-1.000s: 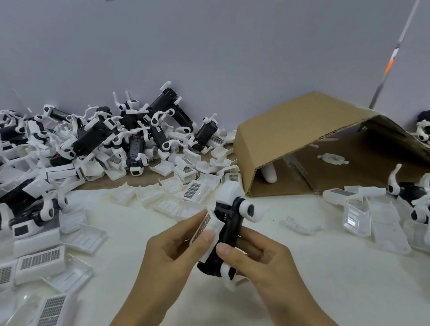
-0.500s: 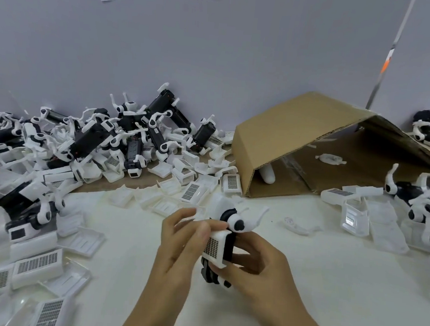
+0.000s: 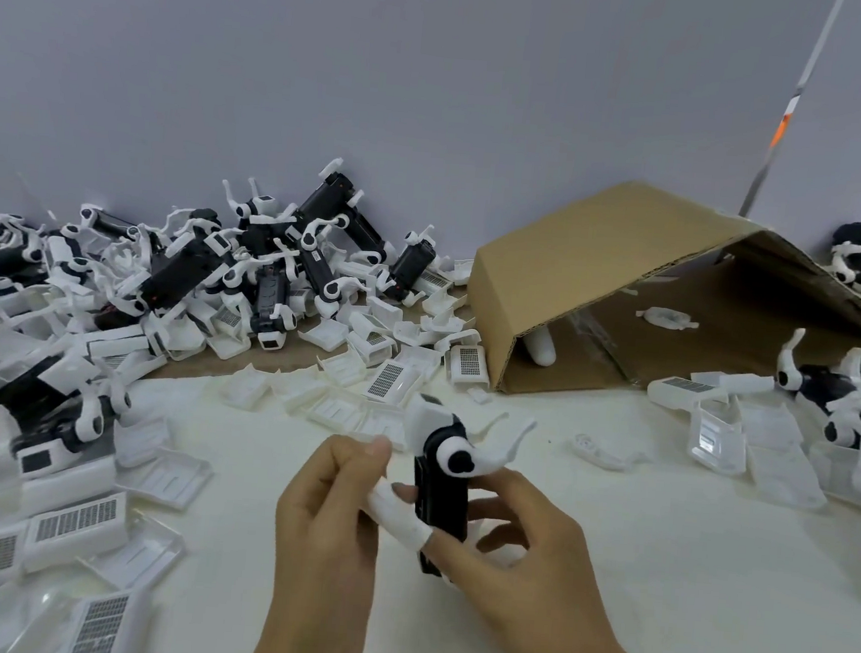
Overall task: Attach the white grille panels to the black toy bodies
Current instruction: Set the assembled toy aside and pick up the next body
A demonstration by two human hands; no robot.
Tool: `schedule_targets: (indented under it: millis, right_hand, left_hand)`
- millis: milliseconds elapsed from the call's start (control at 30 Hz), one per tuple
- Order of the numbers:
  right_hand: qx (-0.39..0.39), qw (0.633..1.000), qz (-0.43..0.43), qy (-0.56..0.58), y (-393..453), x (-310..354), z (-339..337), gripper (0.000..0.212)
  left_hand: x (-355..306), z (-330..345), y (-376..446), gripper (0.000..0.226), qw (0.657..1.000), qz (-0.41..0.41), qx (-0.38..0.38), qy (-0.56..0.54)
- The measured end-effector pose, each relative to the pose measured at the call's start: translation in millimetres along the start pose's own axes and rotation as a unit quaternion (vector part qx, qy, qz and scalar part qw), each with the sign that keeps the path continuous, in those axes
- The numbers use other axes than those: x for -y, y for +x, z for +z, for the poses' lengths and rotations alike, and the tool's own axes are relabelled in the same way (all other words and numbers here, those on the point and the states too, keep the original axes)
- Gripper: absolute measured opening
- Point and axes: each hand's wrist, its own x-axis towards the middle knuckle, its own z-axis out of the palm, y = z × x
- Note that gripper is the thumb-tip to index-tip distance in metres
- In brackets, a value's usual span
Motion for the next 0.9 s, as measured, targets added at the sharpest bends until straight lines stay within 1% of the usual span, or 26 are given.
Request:
schedule_targets:
  millis: [67, 133, 167, 233, 267, 400, 467, 567, 667, 733, 800, 900]
  right_hand:
    - [0.005, 1.0, 0.006, -0.01, -1, -2, 2, 0.047]
    - [0.018, 1.0, 0.018, 0.002, 0, -3, 0, 0.04]
    - [0.029, 0.999, 0.02, 0.012, 0, -2, -2, 0.035]
    - [0.051, 0.998, 0.02, 0.027, 1, 0, -3, 0.033]
    - [0.054, 0.998, 0.02, 0.033, 2, 1, -3, 0.034]
    - [0.043, 0.997, 0.018, 0.06, 1, 0, -1, 0.04]
    - [0.037, 0.996, 0.016, 0.076, 1, -1, -1, 0.039]
    - [0.054, 0.991, 0.02, 0.117, 2, 3, -4, 0.031]
    - [0.076, 0.983, 0.033, 0.166, 3, 10, -9, 0.027]
    - [0.065, 0.981, 0.031, 0.182, 3, 9, -9, 0.026]
    - [0.057, 0.982, 0.027, 0.175, 4, 9, -7, 0.023]
    - [0.069, 0.982, 0.041, 0.172, 6, 8, -9, 0.028]
  left_hand:
    - [0, -6, 3, 0.026, 1.0, 0.013, -0.016, 0.017]
    - [0, -10, 5, 0.047, 0.998, 0.042, 0.005, 0.052]
    - [2, -11, 5, 0.052, 0.995, 0.06, 0.02, 0.08]
    - [6, -8, 2, 0.056, 0.991, 0.066, 0.046, 0.111]
    - [8, -5, 0, 0.057, 0.992, 0.058, 0.044, 0.105]
    - [11, -1, 0, 0.054, 0.998, 0.029, -0.023, 0.054]
    - [9, -2, 2, 0.047, 0.996, 0.04, -0.038, 0.075]
    - [6, -1, 0, 0.051, 0.993, 0.028, 0.0, 0.114]
    - [3, 4, -2, 0.041, 0.994, 0.002, 0.056, 0.099]
    - [2, 4, -3, 0.039, 0.993, 0.011, 0.055, 0.108]
    - [1, 5, -5, 0.036, 0.992, 0.025, 0.04, 0.119]
    - [2, 6, -7, 0.04, 0.989, 0.055, 0.006, 0.136]
